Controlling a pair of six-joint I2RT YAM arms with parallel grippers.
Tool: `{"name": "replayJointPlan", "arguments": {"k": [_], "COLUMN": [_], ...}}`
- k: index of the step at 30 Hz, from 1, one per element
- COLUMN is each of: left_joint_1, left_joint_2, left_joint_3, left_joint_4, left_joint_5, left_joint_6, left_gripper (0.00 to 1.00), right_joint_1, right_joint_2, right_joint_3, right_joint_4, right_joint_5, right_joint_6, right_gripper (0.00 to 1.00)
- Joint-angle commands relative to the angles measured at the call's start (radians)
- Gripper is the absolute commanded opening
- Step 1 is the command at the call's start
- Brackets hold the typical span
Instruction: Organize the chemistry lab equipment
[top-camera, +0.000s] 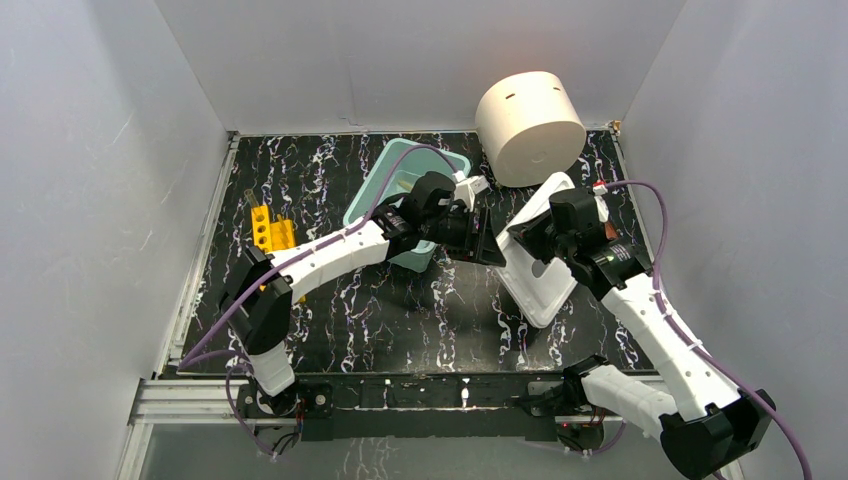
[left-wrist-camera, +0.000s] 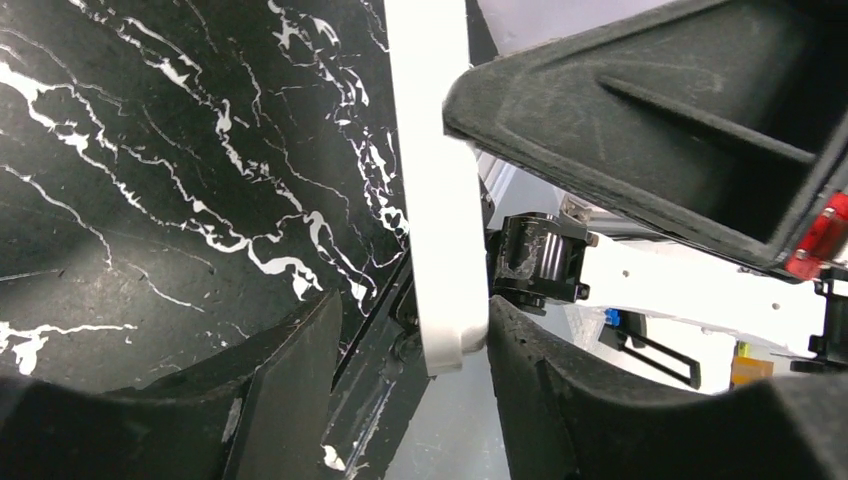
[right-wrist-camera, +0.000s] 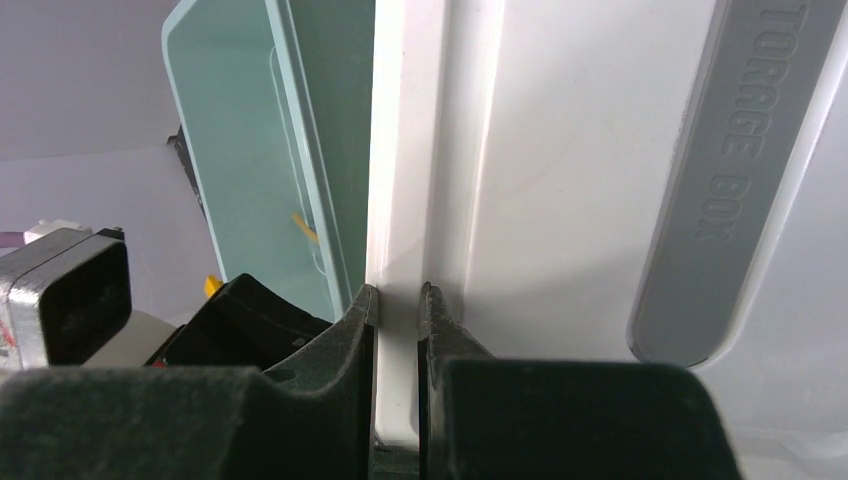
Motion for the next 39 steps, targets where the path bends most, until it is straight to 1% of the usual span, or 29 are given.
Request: {"name": "replayJointPlan", "arguments": {"k": [1, 5, 7, 16, 22, 23, 25, 27, 28, 29, 31, 35, 37, 39], "left_joint_1": [-0.005, -0.005, -0.006, -0.005, -0.005, -0.005, -0.005, -0.004, -0.004, -0.004, -0.002, 0.027, 0.057, 0.092], "left_joint_2": [-0.019, -0.006, -0.002, 0.034, 0.071, 0.078, 0.083, 0.074, 0.068, 0.061, 0.048, 0.004, -0.029, -0.071], "left_joint_3": [0.039, 0.049, 0.057, 0.079, 0.135, 0.148, 0.164, 0.166, 0.163, 0.165, 0.171, 0.163, 0.144, 0.128], "left_joint_4": [0.060, 0.059, 0.055, 0.040, -0.052, -0.071, -0.101, -0.107, -0.110, -0.118, -0.134, -0.162, -0.158, -0.147], "left_joint_5": [0.058, 0.065, 0.068, 0.115, 0.079, 0.073, 0.059, 0.050, 0.045, 0.042, 0.043, 0.083, 0.127, 0.191], "left_joint_6": [-0.026, -0.046, -0.051, -0.052, -0.020, -0.011, 0.005, 0.021, 0.032, 0.045, 0.078, 0.132, 0.140, 0.151], "left_gripper": [0.48, 0.35, 0.32, 0.29, 0.31, 0.27, 0.16, 0.06, 0.01, 0.00, 0.00, 0.00, 0.00, 0.00], "right_joint_1": [-0.005, -0.005, -0.004, -0.004, -0.004, -0.005, -0.005, -0.004, -0.006, -0.005, -0.004, -0.006, -0.006, -0.007], "right_joint_2": [-0.024, -0.022, -0.020, -0.008, -0.004, -0.003, -0.003, -0.003, -0.002, -0.003, -0.001, -0.001, -0.012, -0.023], "right_joint_3": [-0.004, -0.017, -0.020, -0.031, -0.037, -0.040, -0.043, -0.045, -0.046, -0.044, -0.036, 0.008, 0.022, 0.036], "right_joint_4": [0.066, 0.079, 0.087, 0.126, 0.142, 0.142, 0.141, 0.136, 0.133, 0.132, 0.131, 0.125, 0.150, 0.174], "right_joint_5": [0.003, 0.002, -0.001, -0.016, -0.027, -0.027, -0.024, -0.017, -0.012, -0.008, 0.003, 0.011, -0.003, -0.016], "right_joint_6": [0.012, 0.008, -0.001, -0.017, -0.005, -0.002, -0.002, -0.003, -0.007, -0.012, -0.053, -0.190, -0.250, -0.288], "right_gripper": [0.02, 0.02, 0.02, 0.04, 0.04, 0.04, 0.04, 0.07, 0.11, 0.18, 0.33, 0.58, 0.67, 0.71]}}
